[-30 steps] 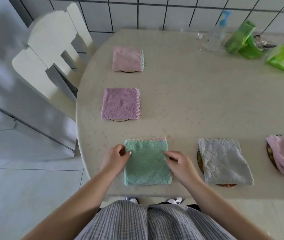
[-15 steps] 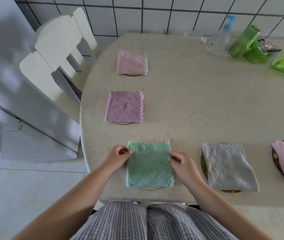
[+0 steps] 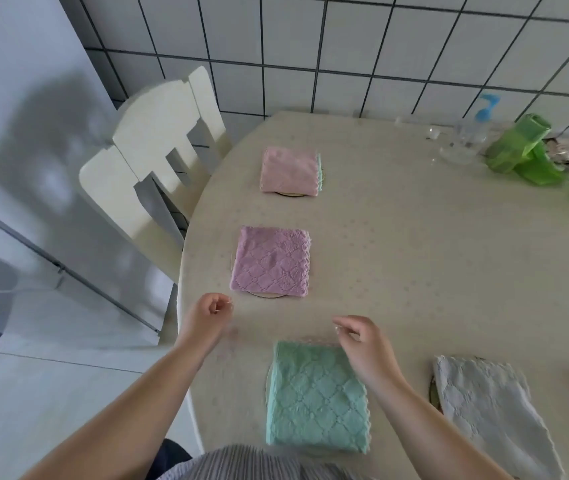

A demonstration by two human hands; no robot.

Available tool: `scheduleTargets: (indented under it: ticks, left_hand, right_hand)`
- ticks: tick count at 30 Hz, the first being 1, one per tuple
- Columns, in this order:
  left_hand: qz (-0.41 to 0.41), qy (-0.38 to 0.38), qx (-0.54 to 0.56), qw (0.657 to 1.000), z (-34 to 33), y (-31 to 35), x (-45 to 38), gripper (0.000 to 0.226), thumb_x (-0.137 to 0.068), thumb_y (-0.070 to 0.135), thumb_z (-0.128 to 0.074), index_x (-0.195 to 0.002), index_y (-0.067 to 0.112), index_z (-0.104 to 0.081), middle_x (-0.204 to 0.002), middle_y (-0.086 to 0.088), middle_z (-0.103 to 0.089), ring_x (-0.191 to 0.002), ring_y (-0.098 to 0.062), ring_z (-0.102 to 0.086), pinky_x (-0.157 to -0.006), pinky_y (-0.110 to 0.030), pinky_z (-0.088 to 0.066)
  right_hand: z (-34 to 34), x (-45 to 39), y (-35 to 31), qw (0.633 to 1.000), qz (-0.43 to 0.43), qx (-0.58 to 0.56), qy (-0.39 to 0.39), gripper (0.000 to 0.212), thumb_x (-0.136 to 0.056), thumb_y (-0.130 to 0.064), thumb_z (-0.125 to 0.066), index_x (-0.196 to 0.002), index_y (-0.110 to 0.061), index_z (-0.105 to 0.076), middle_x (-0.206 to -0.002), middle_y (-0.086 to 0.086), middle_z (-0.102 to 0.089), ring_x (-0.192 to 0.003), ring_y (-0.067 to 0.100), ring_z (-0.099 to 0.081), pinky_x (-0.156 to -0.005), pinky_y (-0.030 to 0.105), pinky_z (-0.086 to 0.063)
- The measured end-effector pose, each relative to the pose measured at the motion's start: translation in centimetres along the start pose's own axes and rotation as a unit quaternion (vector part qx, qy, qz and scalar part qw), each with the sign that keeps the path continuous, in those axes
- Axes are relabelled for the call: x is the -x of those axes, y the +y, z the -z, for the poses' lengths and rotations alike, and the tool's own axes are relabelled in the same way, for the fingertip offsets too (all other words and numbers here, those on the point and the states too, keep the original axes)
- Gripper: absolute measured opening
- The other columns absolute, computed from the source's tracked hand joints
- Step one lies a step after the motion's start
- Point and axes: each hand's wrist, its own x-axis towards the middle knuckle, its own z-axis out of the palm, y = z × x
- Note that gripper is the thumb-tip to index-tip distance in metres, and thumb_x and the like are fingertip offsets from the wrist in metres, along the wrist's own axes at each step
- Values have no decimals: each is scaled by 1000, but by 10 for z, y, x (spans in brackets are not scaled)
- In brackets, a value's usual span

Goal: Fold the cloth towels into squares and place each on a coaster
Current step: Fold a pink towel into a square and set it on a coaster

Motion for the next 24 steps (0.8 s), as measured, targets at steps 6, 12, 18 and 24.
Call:
scheduleTargets:
  ticks: [6,12,18,24]
  left_hand:
    - [-116,-2,-154,981,-2,19,-38,20,-84,22,-62,-102,27,-56,-104,7,-50,-87,-9,-56,-74,-26,-41]
    - [-117,16,-168,979,-8,16,-59,14,-86,21,-62,-99,21,-59,-94,3,-55,-74,-5,-51,-61,-15,-34]
    - [-147,-19,-153,977,-6,4,-61,16,-89,14,-58,-96,28,-56,-85,3,-54,-75,-11,-52,-61,-14,-34]
    - [-145,3,-186,972,-7,12,-56,21,-87,10,-58,-103,23,-61,-104,-2,-52,-94,-24,-57,-74,-22,-38]
  right_hand:
    - [-14,-46,-25,994,37,73,-70,28,-90,-21,-56,-117,-18,-65,-138,-6,-48,-118,9,-52,-102,21,-35]
    - [-30,-68,-40,980,73,151,-107,35,-90,-24,-53,-125,-20,-59,-141,-4,-41,-126,14,-42,-103,23,-31]
    - [-32,-70,-34,982,89,146,-83,31,-90,-21,-53,-120,-20,-63,-125,-3,-53,-117,15,-46,-98,25,-35]
    - [-31,-74,-27,976,125,153,-92,32,-90,-21,-54,-121,-16,-62,-125,-1,-52,-118,18,-45,-101,26,-34]
